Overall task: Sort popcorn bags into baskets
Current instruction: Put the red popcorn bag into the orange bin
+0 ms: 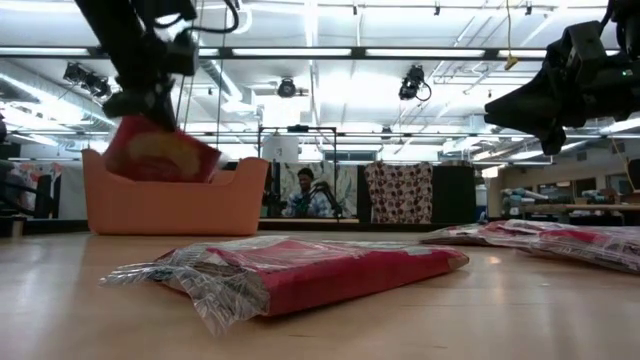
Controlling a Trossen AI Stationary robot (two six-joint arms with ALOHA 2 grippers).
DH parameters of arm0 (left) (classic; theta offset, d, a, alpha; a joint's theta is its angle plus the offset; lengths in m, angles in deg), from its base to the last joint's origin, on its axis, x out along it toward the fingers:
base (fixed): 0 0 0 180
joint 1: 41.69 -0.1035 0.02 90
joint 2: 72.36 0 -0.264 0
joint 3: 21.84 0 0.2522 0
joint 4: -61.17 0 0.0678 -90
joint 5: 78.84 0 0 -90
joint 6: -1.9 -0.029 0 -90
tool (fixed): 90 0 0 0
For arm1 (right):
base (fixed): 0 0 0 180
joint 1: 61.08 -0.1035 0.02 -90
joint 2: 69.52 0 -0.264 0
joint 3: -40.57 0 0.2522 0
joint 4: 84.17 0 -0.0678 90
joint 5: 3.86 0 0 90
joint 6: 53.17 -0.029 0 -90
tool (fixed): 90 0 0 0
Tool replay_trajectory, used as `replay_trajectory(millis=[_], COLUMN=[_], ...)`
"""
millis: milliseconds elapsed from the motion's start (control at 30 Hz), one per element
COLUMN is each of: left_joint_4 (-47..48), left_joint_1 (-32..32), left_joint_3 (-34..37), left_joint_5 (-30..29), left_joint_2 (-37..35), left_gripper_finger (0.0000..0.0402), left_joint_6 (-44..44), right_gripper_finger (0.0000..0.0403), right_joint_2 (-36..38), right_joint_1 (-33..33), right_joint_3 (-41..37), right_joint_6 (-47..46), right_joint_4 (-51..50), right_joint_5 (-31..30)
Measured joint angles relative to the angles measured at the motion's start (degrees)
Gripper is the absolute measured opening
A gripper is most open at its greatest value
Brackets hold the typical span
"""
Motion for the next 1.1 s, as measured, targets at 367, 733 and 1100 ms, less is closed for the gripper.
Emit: replay_trajectory(millis=[367,733,1100], left_joint_4=[-16.14,-10.23,-5.55], left_joint_1=[-18.69,-22.42,-22.41], left_joint_3=[5.63,5.62,5.62], left_joint_5=[11.73,19.54,19.10], left_joint_2=[-2.29,-2.24,-2.24], left_gripper_finger=[0.0004,0.0028,0.0105], left_joint_6=[-23.49,-17.22,-7.01], right_gripper_finger=[0.0103,0.0103,0.0103], right_joint_2=[-0.01,-0.02,-0.02], right_joint_1=[-0.02,0.00,-0.01], right_joint_3=[-0.01,-0.01,-0.01], right_joint_6=[0.00,0.00,0.00], right_joint_4=[0.64,0.81,0.79], right_joint_5=[0.00,0.00,0.00])
